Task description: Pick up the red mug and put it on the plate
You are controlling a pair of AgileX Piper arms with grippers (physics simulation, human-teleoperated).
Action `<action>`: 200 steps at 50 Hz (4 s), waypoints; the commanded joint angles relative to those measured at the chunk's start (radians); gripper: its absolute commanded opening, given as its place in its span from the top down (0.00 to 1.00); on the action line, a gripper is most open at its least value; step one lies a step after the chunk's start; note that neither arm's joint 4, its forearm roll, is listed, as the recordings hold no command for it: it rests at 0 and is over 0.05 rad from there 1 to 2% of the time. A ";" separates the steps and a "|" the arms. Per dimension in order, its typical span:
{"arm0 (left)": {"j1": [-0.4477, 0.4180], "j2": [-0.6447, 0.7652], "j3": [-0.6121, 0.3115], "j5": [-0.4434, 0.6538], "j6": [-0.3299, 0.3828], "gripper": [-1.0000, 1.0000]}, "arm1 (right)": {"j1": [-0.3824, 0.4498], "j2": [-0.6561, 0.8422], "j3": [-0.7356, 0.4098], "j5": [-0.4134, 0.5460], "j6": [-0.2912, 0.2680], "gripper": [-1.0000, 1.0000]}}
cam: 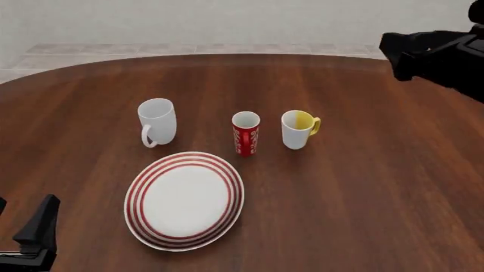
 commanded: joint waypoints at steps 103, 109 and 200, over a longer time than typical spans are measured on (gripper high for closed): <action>0.010 -0.001 -0.010 -0.010 -0.027 0.00 | 0.205 0.983 -0.632 0.160 0.220 0.00; 0.011 -0.001 -0.007 -0.012 -0.030 0.00 | 0.231 1.015 -0.644 0.163 0.215 0.00; 0.021 -0.001 -0.006 -0.022 -0.047 0.00 | 0.320 1.066 -0.441 0.027 0.271 0.00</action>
